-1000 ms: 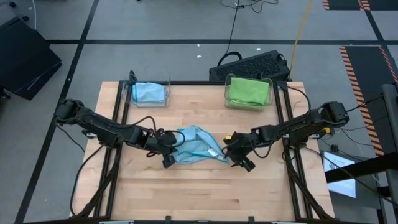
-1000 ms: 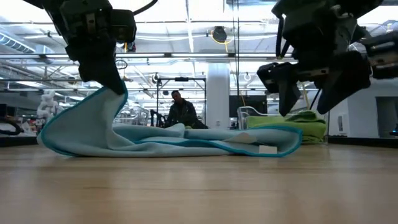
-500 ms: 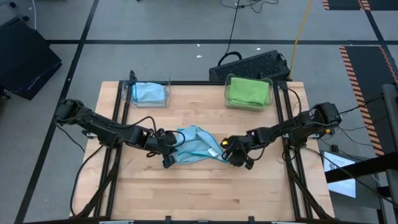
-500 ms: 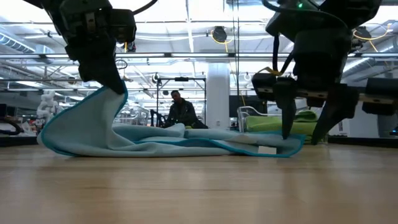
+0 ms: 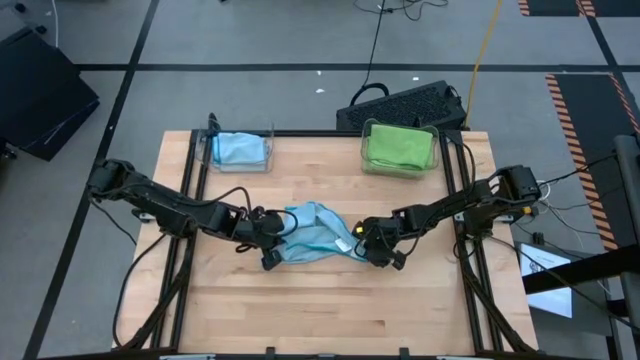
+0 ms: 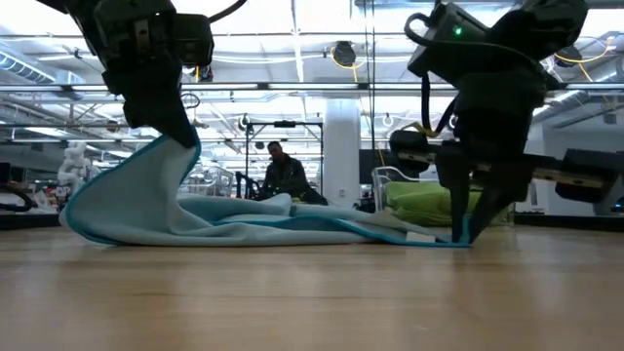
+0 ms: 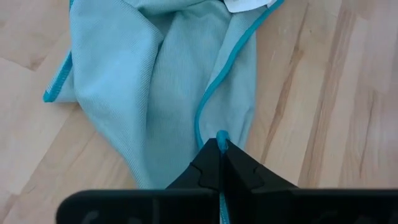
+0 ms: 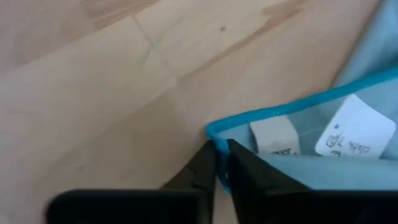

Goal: Sort microfiber towel by color & place in baskets
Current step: Fold the blue towel

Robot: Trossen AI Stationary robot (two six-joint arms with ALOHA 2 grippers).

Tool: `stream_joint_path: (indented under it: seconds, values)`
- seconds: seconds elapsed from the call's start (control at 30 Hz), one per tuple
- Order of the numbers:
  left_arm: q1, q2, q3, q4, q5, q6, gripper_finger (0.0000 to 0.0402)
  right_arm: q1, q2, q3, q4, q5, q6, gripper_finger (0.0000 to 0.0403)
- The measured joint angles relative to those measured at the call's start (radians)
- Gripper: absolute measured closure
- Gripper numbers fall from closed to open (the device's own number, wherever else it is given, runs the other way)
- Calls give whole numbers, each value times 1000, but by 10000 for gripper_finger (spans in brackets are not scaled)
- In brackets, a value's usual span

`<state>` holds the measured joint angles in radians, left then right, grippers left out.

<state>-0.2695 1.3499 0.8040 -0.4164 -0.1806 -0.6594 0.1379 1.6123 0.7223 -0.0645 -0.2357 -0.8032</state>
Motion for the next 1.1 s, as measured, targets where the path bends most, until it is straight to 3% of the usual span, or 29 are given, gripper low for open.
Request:
stream_joint_path:
  seconds: [0.13,0.37,0.5,0.63,0.9,1.1]
  values:
    - [0,-5,6,4,25,-3,394,0,-62,-2,-44,33,176,395]
    - [3,-24,101,-11,74,48,393,-18,-378,-2,-151,81,653,400]
    - [29,-41,194,-15,75,107,398,-21,-542,0,-116,79,956,401]
    - [65,-50,314,-14,29,189,393,-46,-655,0,-13,97,1136,401]
    - [186,-51,542,-114,-163,463,392,-175,-788,6,240,400,1234,401]
    - [328,-51,658,-104,-201,641,398,-300,-827,6,367,477,1232,401]
